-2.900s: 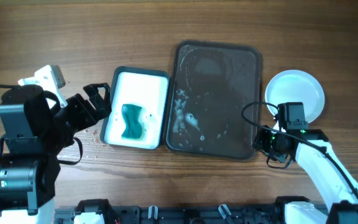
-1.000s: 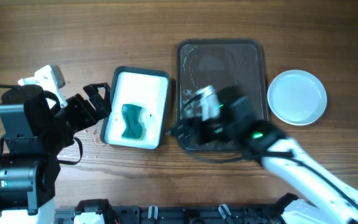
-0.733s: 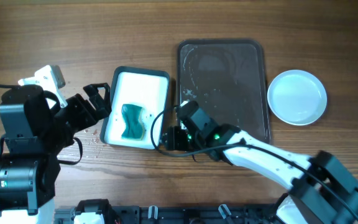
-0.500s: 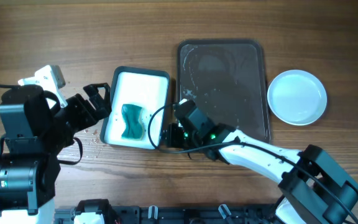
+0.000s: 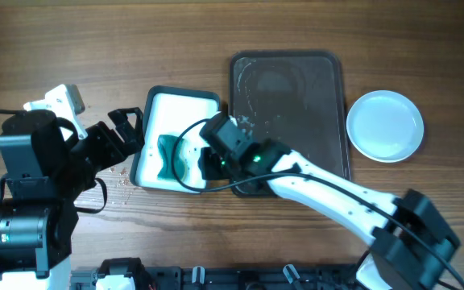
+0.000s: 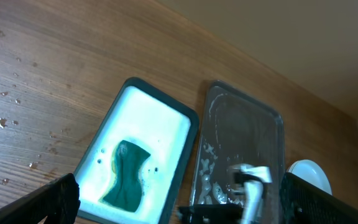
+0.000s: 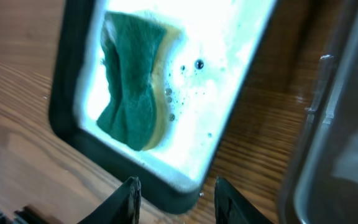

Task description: Clean dirty plates on tray and stack at the side

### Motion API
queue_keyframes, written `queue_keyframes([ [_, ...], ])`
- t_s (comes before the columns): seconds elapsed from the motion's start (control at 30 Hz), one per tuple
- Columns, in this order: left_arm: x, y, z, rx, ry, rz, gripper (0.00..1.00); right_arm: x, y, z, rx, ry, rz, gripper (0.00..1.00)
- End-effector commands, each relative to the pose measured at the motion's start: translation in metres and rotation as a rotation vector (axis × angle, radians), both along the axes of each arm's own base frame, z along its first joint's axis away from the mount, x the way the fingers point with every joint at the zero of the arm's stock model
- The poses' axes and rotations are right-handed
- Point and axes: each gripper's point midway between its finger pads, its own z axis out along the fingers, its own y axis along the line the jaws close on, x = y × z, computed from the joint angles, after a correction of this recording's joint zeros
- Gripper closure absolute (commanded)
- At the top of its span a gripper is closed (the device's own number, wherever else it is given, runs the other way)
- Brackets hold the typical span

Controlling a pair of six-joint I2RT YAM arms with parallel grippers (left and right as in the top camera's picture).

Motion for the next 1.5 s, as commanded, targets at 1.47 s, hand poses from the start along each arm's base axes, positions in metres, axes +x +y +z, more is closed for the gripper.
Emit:
queue_keyframes([
  [1.47, 0.001, 0.003, 0.004, 0.008, -0.013, 0.008, 0.00, 0.013, -0.018, -0.066, -0.106, 0.130, -0.404, 0.96],
])
